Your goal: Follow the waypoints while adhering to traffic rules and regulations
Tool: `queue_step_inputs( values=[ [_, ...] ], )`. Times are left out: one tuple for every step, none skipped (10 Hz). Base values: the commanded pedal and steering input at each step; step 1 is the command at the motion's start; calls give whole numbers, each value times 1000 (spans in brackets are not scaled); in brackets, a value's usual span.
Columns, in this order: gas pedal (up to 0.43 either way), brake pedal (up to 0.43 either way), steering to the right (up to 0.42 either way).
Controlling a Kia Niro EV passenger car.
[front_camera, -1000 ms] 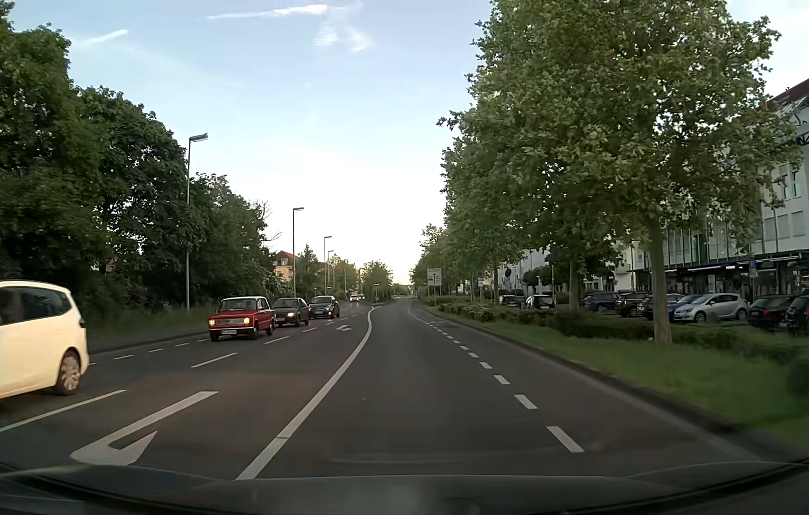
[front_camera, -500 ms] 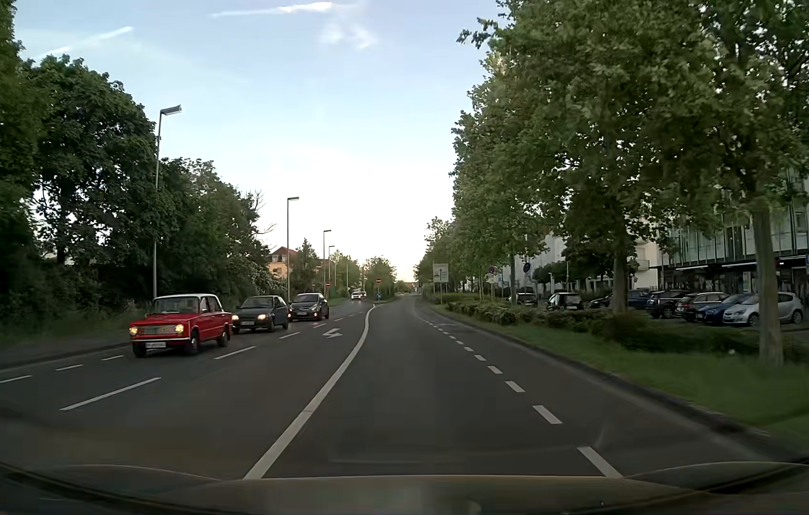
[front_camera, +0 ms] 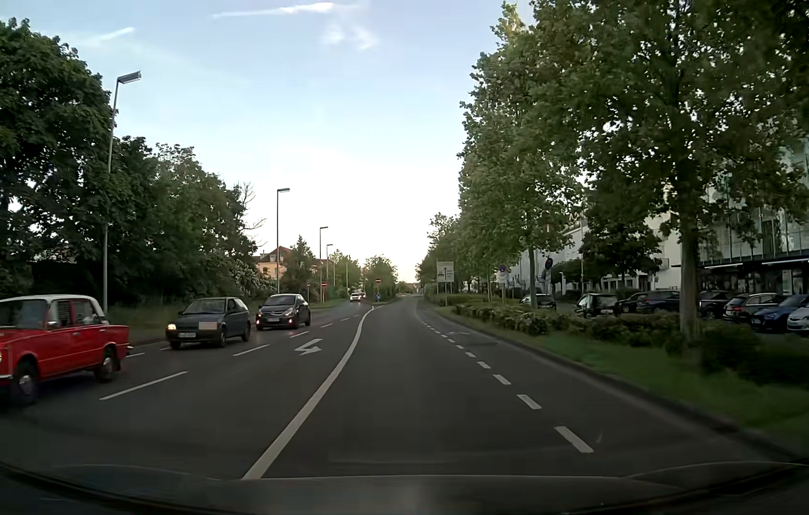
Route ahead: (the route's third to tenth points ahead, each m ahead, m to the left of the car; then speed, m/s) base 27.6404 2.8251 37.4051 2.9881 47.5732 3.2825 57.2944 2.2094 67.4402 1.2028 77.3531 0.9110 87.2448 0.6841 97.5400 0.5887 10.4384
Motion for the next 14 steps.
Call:
queue_step_inputs(
  values=[
    [177,0,-7],
    [177,0,-6],
    [177,0,-6],
    [177,0,-5],
    [177,0,-5],
    [177,0,-5],
    [177,0,-5],
    [177,0,-6],
    [177,0,-8],
    [177,0,-11],
    [177,0,-12],
    [177,0,-13],
    [177,0,-12],
    [177,0,-12]
  ],
)
